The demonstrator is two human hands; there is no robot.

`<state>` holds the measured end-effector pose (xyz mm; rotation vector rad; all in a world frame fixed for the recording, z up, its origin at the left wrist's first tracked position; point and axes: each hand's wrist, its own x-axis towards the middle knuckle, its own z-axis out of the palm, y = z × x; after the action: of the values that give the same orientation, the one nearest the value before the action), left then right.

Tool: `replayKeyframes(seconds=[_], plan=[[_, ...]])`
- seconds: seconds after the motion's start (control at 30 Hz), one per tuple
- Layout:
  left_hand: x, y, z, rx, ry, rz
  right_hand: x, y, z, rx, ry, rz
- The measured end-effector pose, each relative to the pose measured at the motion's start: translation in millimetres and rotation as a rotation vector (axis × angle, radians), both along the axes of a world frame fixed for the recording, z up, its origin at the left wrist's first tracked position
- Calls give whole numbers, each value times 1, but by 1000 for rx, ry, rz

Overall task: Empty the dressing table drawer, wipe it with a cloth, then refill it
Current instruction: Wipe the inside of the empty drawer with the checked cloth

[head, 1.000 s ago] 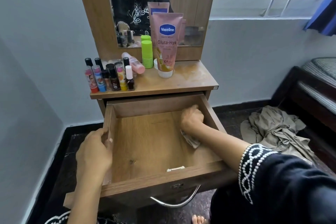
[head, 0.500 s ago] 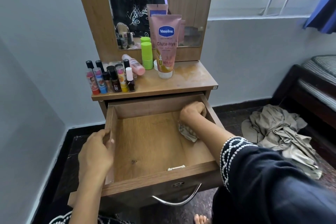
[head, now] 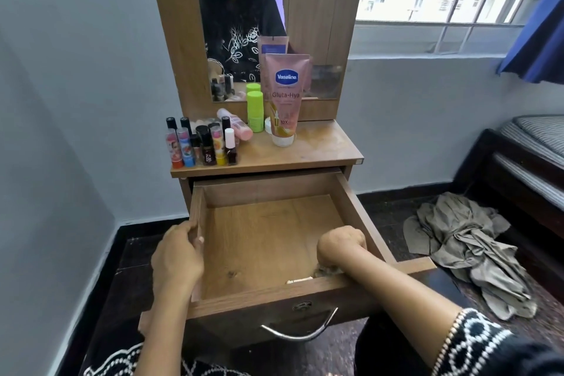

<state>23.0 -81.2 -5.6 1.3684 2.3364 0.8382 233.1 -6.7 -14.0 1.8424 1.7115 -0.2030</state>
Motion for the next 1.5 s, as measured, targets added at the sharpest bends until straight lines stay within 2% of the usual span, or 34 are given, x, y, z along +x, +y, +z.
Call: replayKeyframes(seconds=[0.2, 0.3, 0.43, 0.5, 0.67, 0.8, 0.9, 1.0, 1.13, 1.23, 1.4, 1.5], plan=[[0, 2, -2, -6, 21, -3, -6, 23, -1, 138, 266, -129], [-1, 3, -3, -7, 18, -8, -9, 49, -1, 215, 300, -179], [-1, 2, -3, 0, 18, -15, -8, 69, 5, 282, 258, -68], [-1, 2, -3, -1, 26, -18, -5, 76, 8, 234, 214, -4], [-2, 3, -6, -4, 31, -24, -6, 71, 30, -46, 141, 118], [-1, 2, -6, 0, 20, -11, 2, 42, 39, -244, -107, 328], [-2, 3, -7, -1, 13, -11, 15, 22, 21, -222, -195, 495], [-2, 2, -7, 6, -6, -11, 30, 8, 22, -193, -83, 605], [-1, 1, -7, 9, -15, -11, 46, 14, 28, -208, 141, 630], [-2, 2, -7, 6, 3, -11, 42, 20, 28, -208, 164, 747], [-1, 2, -6, 7, 13, -15, 38, 74, 23, 73, 279, 799], [-1, 2, -6, 4, 19, -18, 29, 101, 25, 124, 287, 748]])
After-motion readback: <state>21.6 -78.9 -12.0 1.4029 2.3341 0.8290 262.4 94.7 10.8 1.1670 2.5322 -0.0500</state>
